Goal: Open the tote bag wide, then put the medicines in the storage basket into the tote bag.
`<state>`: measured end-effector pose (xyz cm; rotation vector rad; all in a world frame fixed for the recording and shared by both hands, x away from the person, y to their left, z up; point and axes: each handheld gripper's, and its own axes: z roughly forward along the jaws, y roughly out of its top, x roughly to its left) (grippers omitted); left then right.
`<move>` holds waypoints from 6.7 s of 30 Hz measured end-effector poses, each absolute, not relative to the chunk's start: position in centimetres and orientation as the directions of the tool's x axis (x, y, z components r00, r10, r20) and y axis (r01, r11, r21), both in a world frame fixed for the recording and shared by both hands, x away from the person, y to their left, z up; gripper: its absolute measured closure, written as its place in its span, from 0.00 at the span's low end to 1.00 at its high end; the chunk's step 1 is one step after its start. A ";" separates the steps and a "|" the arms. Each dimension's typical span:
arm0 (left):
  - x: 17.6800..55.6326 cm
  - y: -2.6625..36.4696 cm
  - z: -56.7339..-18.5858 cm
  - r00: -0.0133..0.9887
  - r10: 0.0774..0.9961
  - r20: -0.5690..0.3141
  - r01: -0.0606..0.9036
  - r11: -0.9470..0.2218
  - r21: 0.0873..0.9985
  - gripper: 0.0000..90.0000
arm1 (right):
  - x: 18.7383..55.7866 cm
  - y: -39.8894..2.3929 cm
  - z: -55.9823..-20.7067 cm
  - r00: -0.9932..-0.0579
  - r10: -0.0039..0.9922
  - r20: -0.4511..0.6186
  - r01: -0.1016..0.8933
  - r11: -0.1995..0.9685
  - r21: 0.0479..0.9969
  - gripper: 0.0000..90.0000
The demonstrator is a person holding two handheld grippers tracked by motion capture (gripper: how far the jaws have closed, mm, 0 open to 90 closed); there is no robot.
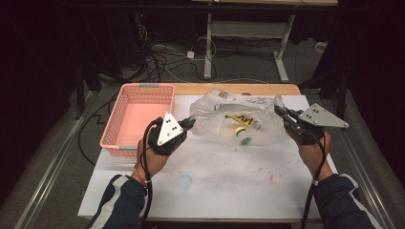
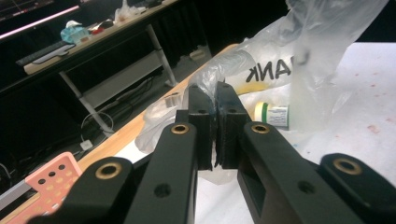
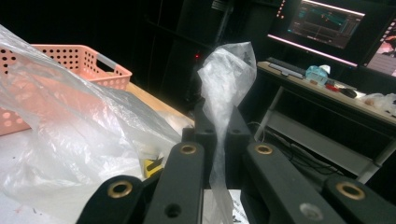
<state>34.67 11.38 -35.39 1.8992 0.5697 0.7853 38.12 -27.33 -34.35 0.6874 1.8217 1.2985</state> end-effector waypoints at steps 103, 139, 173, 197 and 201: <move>43.1 8.2 -26.6 0.499 0.849 0.175 -0.010 -0.196 0.981 0.55 | 47.4 -27.0 -25.0 -0.395 0.883 -0.252 0.054 0.296 0.954 1.00; 44.4 8.9 -28.2 0.519 0.842 0.149 0.018 -0.185 0.983 0.35 | 51.3 -29.3 -26.6 -0.299 0.928 -0.224 0.184 0.287 0.940 1.00; 47.0 4.2 -36.3 0.633 0.747 0.203 0.175 -0.393 0.902 0.50 | 53.1 -31.4 -27.9 -0.252 0.938 -0.236 0.240 0.297 0.924 0.53; 47.0 3.4 -36.6 0.590 0.775 0.227 0.185 -0.403 0.896 0.54 | 44.9 -30.1 -25.2 -0.408 0.869 -0.281 0.002 0.309 0.951 0.27; 46.8 3.4 -36.4 0.586 0.776 0.233 0.175 -0.402 0.899 0.55 | 42.3 -29.2 -26.9 -0.458 0.837 -0.299 -0.051 0.311 0.949 0.29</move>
